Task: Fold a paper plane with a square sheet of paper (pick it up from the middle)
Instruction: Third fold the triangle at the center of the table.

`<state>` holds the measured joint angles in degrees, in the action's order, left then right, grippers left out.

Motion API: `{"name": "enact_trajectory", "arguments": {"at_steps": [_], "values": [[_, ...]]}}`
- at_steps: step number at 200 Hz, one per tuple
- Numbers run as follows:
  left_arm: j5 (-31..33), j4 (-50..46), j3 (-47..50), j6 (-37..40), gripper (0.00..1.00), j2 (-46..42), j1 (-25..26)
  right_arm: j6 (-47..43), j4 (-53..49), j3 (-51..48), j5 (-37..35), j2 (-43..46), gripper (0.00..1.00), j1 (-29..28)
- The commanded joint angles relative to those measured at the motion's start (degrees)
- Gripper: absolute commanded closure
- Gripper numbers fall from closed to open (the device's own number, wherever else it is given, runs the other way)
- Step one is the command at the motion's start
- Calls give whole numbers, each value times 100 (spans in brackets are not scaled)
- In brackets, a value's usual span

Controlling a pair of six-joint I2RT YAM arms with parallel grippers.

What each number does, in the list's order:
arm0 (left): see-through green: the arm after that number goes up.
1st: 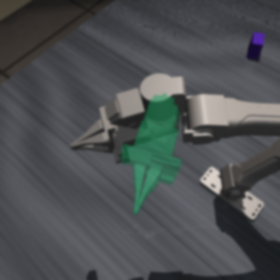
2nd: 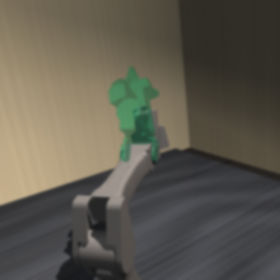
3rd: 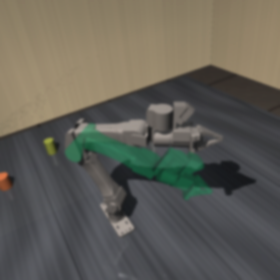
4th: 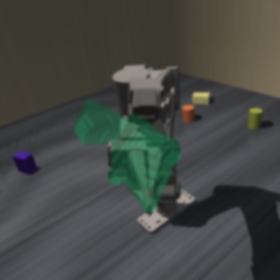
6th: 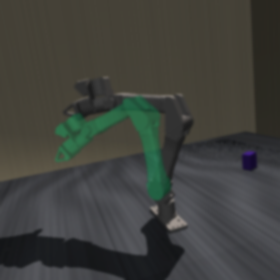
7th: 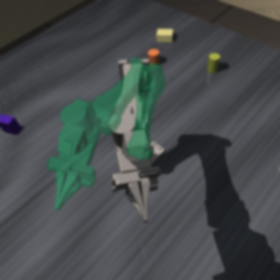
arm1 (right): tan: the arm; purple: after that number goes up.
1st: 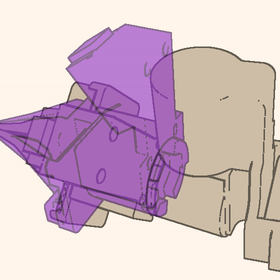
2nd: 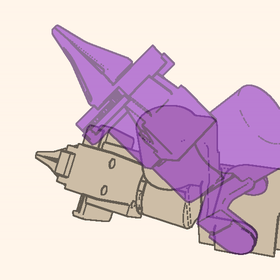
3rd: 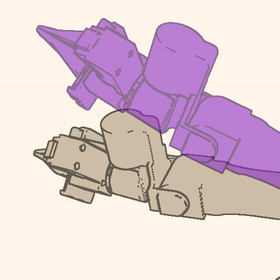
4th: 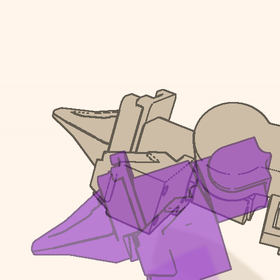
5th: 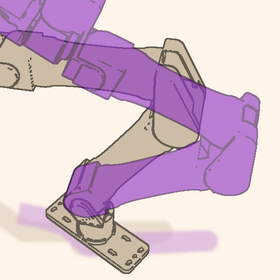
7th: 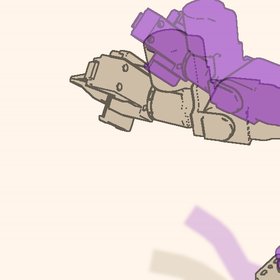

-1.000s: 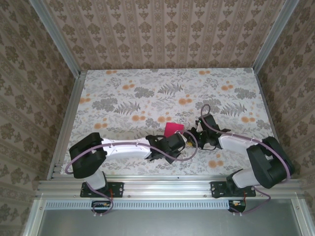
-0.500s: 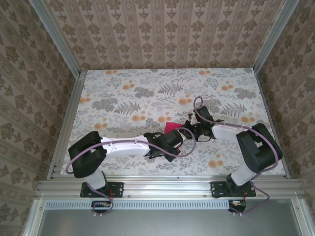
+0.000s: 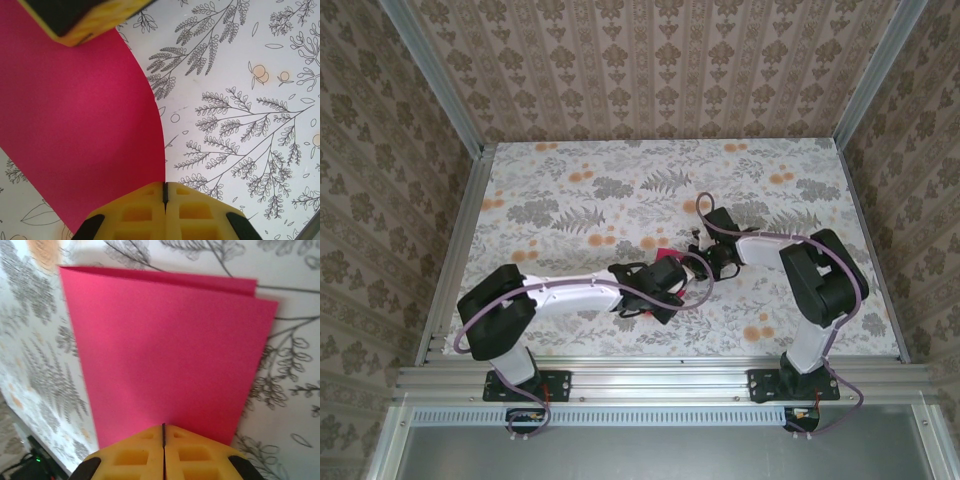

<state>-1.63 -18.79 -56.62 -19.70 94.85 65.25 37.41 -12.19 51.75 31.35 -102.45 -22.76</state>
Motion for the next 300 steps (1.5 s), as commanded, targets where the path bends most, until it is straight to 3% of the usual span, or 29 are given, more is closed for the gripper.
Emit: {"name": "enact_trajectory", "arguments": {"at_steps": [1,104,300], "values": [[-385,67,50,40,100,-195,-199,-640,-796,205,-242,-181,92,-35],[-1065,0,-46,347,100,-31,-981,-1051,-1146,485,-231,-346,91,-79],[-808,-44,-270,731,100,565,-1227,-1013,-1357,721,-288,-404,89,-123]]}}
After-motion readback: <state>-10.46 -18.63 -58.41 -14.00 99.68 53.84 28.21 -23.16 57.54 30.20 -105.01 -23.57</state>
